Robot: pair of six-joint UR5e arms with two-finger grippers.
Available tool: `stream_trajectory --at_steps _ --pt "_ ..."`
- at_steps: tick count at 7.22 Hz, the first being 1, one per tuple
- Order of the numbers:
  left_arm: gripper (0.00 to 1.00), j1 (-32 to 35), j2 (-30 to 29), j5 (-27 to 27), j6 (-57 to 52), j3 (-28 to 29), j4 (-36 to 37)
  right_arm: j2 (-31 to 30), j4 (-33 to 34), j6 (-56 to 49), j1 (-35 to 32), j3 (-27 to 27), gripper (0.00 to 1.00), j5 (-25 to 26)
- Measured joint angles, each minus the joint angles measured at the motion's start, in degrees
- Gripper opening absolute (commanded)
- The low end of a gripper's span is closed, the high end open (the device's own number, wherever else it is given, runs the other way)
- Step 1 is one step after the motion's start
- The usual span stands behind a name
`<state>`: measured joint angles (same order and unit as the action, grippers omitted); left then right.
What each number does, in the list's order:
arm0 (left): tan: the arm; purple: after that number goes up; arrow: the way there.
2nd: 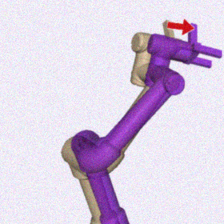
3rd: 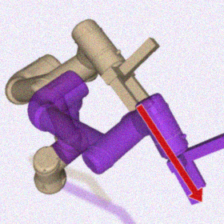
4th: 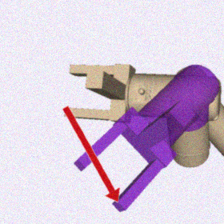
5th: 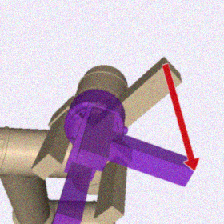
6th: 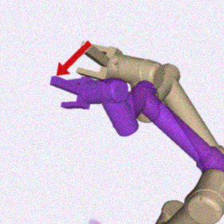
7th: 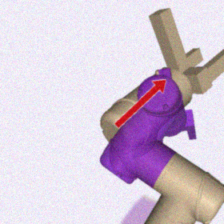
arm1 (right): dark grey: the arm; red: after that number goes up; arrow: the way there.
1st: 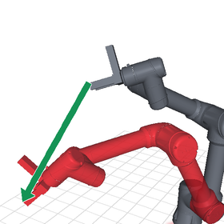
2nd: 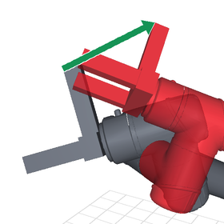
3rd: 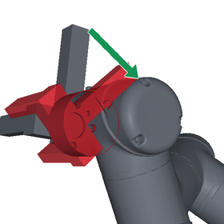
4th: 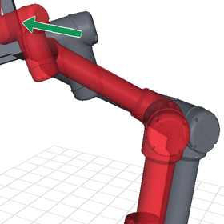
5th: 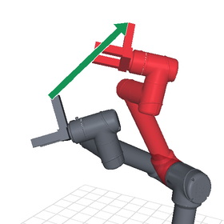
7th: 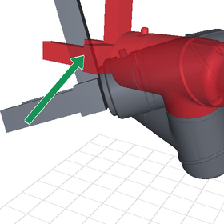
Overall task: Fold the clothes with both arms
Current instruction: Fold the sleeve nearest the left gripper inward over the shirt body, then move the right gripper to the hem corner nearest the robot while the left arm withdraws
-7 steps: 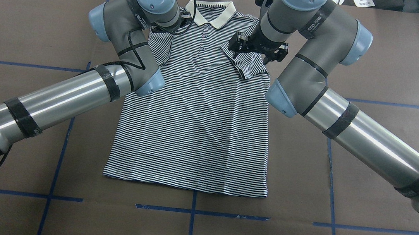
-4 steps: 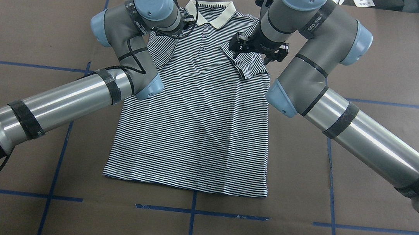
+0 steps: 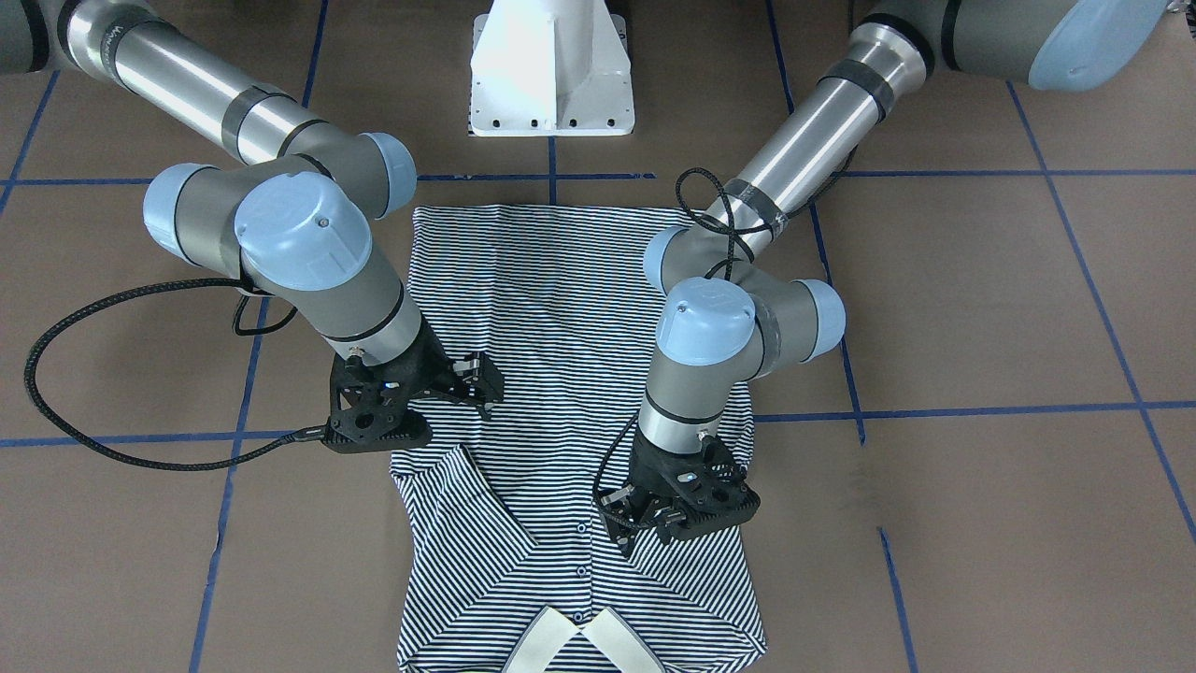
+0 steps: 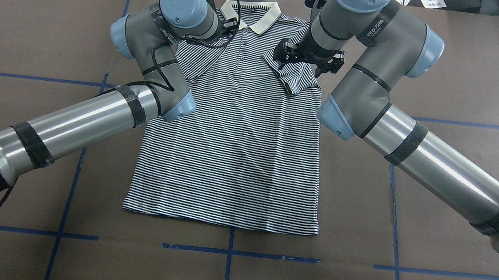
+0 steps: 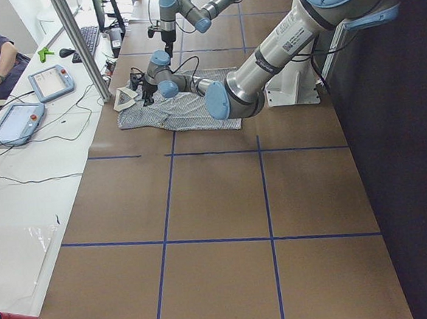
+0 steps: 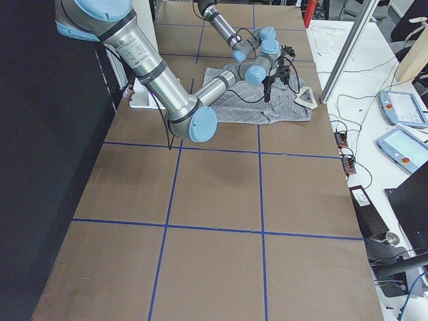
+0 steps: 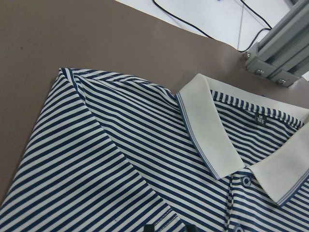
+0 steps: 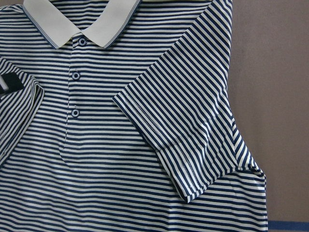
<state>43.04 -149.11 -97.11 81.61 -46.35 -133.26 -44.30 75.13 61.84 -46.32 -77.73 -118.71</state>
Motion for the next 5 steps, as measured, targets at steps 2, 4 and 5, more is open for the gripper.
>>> stream_trajectory --at_steps 2,4,5 --pt "1.00 0.2 1.1 -1.9 -3.1 -3.5 1.6 -0.9 0.3 0.6 0.1 -1.3 1.00 -0.4" --pt "1.00 0.7 7.6 -6.8 -8.2 -16.3 11.0 -7.5 1.3 2.1 1.8 -8.8 1.00 -0.5" --pt "1.00 1.1 13.0 -7.7 -12.4 -25.9 17.0 -12.2 2.6 3.9 3.2 -14.2 1.00 -0.3"
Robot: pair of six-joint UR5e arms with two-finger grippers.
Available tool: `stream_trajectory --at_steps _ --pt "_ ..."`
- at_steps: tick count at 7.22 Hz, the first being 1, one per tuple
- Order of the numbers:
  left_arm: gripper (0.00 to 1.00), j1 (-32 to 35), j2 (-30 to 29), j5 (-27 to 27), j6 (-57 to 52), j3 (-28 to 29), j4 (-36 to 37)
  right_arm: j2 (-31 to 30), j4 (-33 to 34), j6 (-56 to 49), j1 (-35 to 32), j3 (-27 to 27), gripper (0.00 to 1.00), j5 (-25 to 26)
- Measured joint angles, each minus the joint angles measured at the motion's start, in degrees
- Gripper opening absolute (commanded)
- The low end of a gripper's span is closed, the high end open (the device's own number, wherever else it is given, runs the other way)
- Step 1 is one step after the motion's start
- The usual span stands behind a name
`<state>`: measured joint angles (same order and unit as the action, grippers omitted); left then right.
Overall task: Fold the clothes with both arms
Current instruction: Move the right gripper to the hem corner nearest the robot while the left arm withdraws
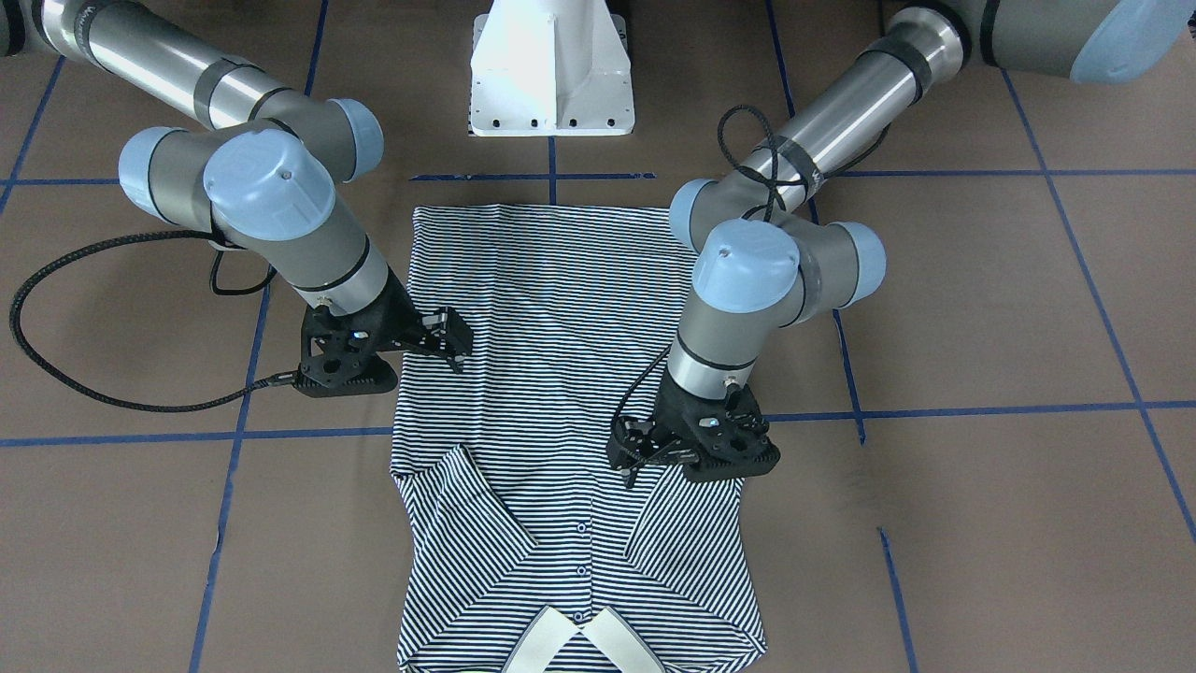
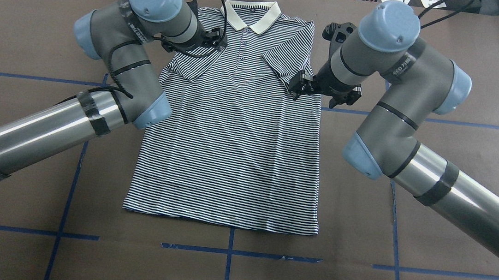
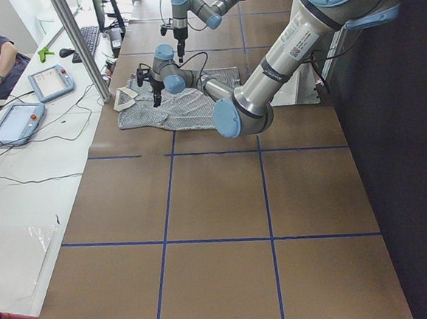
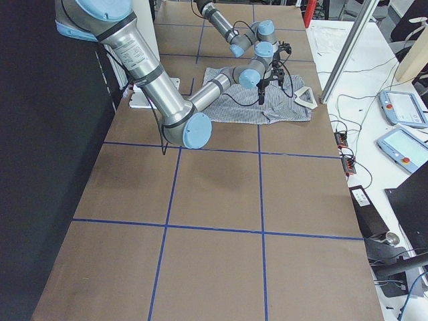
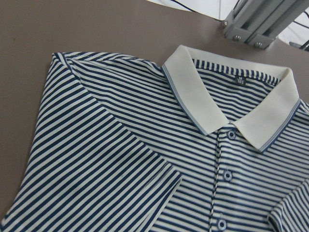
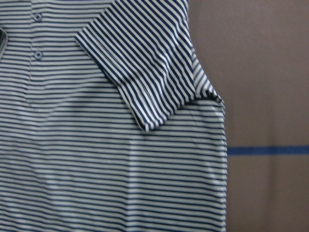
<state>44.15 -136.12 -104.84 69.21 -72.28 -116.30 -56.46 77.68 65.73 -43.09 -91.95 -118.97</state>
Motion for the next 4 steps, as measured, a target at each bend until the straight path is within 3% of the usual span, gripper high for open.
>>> stream_trajectory --at_steps 2,4 --pt "1.00 1.3 10.1 -1.3 -7.9 -16.9 7.3 -9.8 0.7 8.0 5.7 -11.0 1.00 2.6" --pt "1.00 1.6 16.0 -3.6 -9.8 -26.0 8.6 -17.0 -1.5 17.0 16.5 -17.6 1.00 11.2"
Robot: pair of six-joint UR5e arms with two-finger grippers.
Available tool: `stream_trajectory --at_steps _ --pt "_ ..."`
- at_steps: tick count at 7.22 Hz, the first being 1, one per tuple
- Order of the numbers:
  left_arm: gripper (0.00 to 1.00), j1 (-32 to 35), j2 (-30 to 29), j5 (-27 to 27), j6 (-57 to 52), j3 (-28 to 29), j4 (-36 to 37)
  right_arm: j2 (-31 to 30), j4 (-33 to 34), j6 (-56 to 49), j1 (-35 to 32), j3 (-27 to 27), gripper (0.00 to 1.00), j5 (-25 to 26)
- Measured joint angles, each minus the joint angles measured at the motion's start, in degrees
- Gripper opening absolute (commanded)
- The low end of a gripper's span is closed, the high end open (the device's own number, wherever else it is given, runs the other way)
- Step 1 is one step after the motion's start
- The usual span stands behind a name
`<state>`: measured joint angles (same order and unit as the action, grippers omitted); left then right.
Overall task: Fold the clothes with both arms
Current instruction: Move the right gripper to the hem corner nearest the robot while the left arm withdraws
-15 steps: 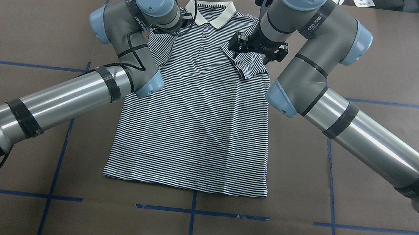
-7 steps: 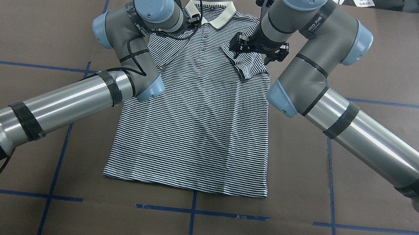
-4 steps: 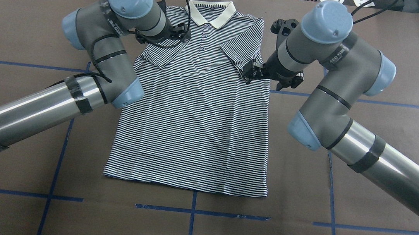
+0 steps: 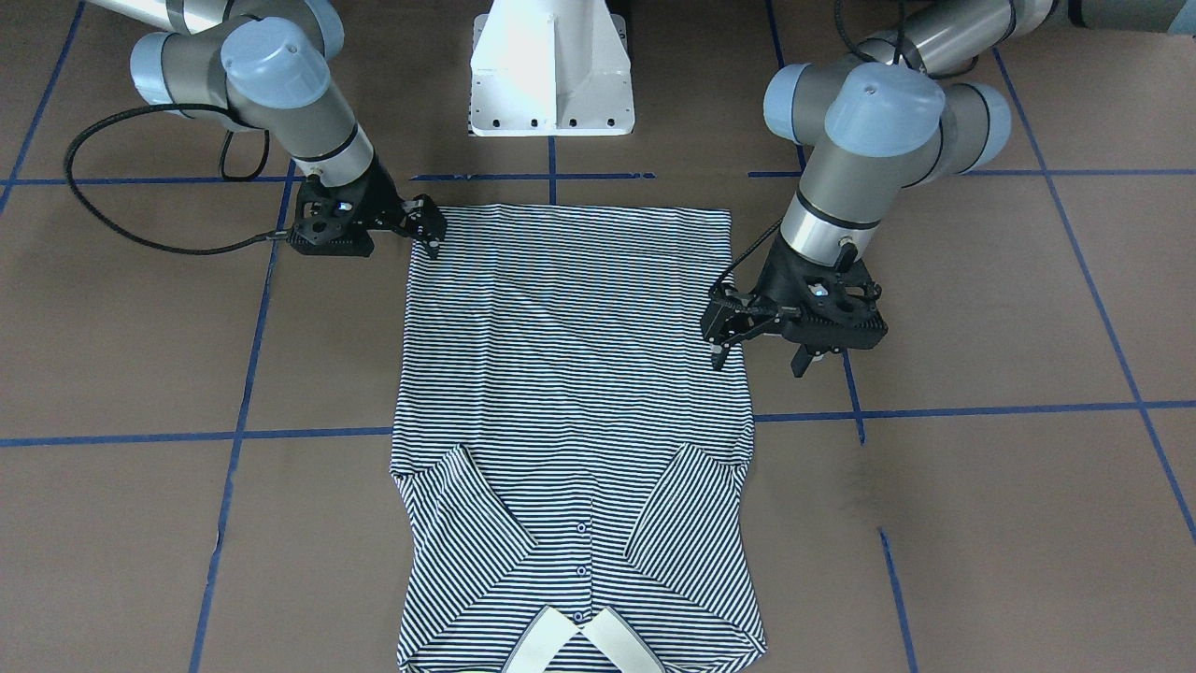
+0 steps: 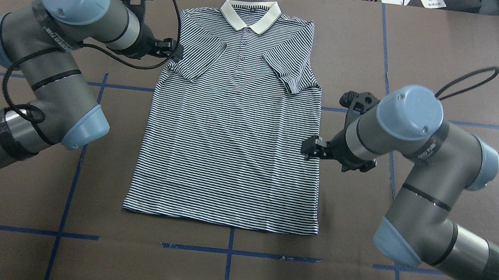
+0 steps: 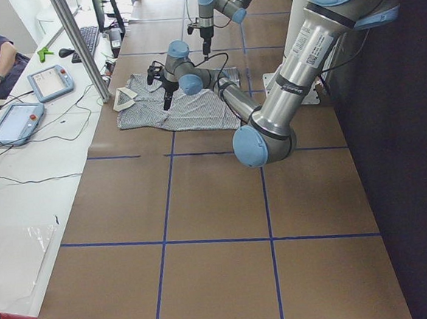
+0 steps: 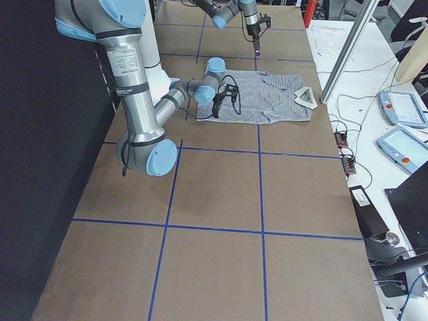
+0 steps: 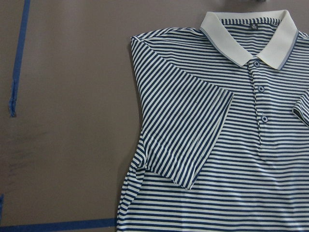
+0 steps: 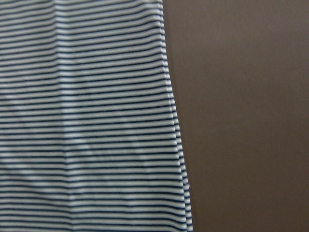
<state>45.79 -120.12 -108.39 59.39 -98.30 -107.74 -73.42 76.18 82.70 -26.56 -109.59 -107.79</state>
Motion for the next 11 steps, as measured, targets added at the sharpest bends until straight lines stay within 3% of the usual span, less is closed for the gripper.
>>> stream_trajectory --at_steps 1,3,10,11 --pt "1.00 0.0 0.9 -0.4 -0.2 -2.0 0.2 -1.9 -2.7 4.2 4.7 -0.7 0.99 4.3" --pt "1.00 0.1 1.3 -0.5 -0.2 -3.8 0.2 -3.6 -4.5 7.8 9.0 -0.8 0.98 7.9" --pt "1.00 0.2 1.6 -0.4 0.2 -5.5 0.3 -2.9 2.1 8.3 10.8 -1.2 0.72 8.6" --pt "1.00 0.2 1.6 -0.4 0.3 -5.5 0.2 -2.6 2.9 8.3 10.8 -1.2 0.58 8.6"
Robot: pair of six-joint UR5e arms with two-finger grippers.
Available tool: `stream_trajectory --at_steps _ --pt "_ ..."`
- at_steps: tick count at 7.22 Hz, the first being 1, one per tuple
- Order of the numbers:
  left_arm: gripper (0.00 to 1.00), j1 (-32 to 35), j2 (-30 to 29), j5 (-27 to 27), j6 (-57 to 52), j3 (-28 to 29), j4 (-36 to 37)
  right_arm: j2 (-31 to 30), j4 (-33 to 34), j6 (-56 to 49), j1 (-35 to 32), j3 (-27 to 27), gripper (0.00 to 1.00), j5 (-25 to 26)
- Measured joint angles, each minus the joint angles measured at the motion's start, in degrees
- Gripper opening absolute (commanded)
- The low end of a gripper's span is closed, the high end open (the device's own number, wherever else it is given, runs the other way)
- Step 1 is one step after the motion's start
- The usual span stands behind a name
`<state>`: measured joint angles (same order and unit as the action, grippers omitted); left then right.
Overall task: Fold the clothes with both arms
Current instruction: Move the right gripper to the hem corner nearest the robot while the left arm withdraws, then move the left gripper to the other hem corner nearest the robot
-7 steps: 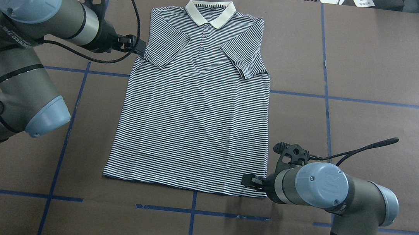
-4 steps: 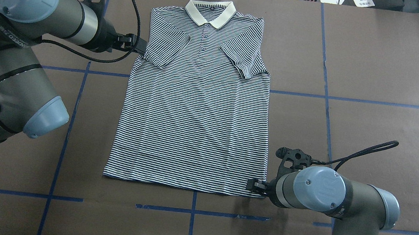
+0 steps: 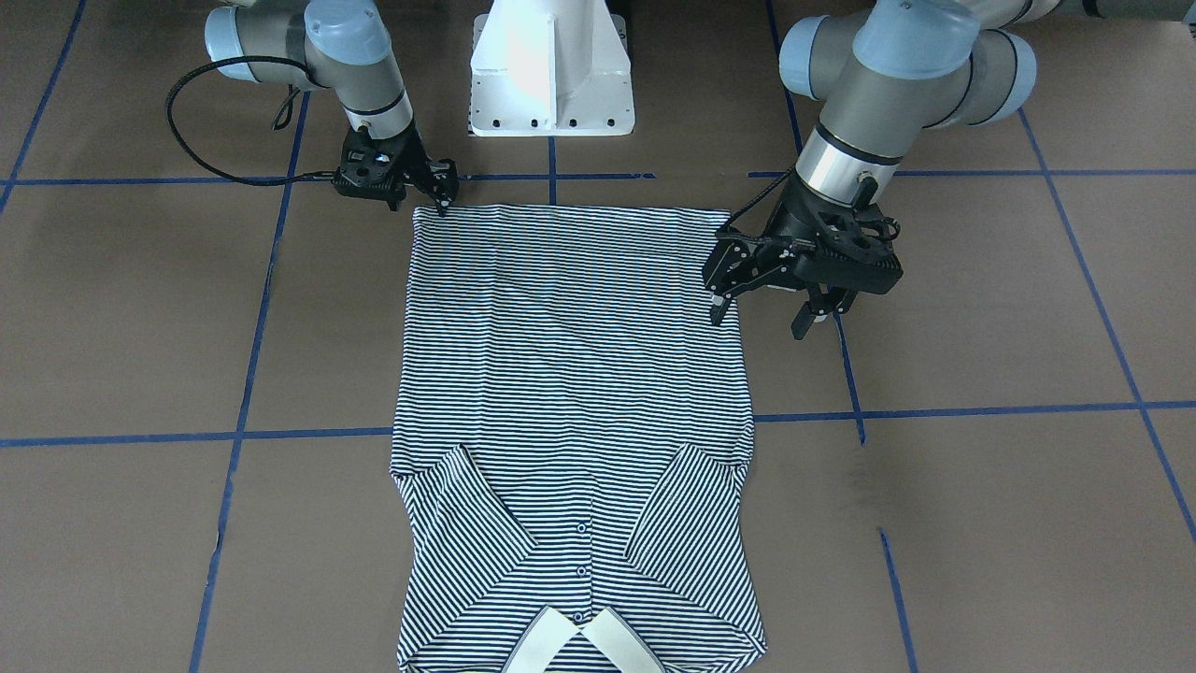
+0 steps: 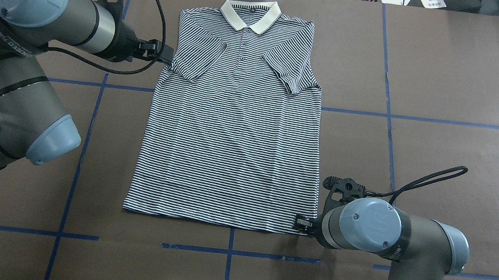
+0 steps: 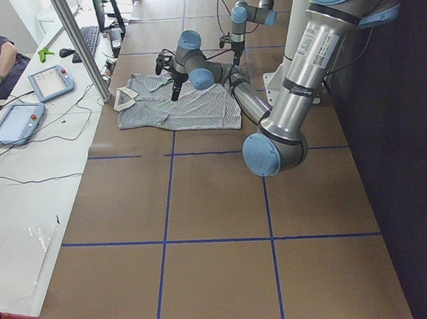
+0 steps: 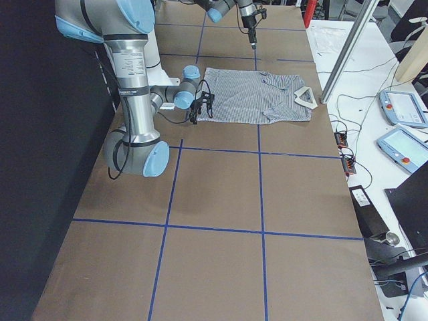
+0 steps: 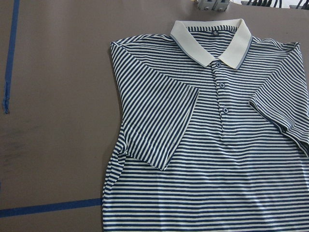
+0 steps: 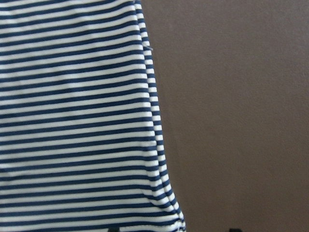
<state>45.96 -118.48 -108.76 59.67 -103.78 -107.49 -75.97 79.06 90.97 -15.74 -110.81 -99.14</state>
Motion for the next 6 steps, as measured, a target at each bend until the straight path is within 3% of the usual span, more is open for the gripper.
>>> stream_trajectory --at_steps 1,4,6 --pt "1.00 0.0 0.0 0.0 0.1 0.0 0.0 0.3 0.5 0.0 0.0 0.1 0.43 0.0" --pt "1.00 0.0 0.0 0.1 0.0 0.3 0.0 1.1 1.7 -0.1 -0.2 0.4 0.24 0.1" --pt "1.00 0.0 0.1 0.1 -0.1 0.4 0.0 1.3 1.8 -0.3 -0.6 0.4 0.04 0.0"
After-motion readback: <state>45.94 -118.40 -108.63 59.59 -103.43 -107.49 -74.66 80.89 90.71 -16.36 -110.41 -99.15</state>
